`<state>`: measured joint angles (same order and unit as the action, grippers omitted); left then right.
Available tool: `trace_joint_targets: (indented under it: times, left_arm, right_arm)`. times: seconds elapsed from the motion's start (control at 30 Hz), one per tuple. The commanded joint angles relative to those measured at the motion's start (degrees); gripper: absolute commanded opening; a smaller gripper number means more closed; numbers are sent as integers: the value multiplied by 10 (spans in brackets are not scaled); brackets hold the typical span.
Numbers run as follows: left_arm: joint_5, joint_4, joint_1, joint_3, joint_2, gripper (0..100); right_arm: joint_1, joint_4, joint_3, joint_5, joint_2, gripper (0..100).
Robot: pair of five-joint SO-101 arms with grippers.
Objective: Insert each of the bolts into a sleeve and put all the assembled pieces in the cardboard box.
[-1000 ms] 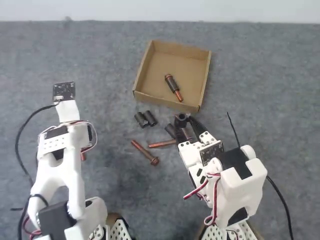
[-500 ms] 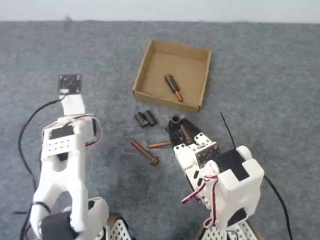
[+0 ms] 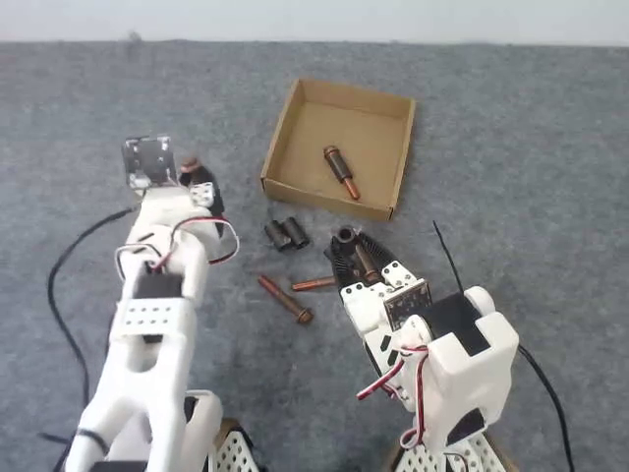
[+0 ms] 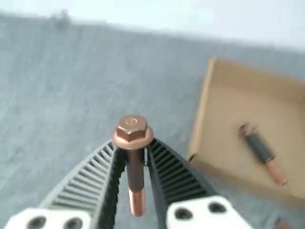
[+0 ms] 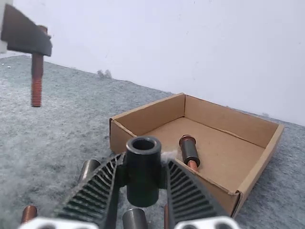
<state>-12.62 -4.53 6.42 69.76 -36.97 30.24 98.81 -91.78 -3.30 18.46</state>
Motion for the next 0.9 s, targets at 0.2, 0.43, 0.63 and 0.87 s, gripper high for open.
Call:
trace_joint_targets:
  times: [0.2, 0.43, 0.63, 0.87]
  left_arm:
    - [-45, 129, -76, 58, -87, 12]
    - [-45, 74, -142, 61, -149, 12]
    - [-45, 15, -206, 61, -222, 12]
    - [-45, -18, -278, 63, -262, 12]
  right_arm:
    - [0, 11, -14, -5, -19, 6]
    - [0, 11, -14, -5, -18, 6]
    - [0, 11, -14, -6, -18, 6]
    - [0, 11, -14, -7, -18, 6]
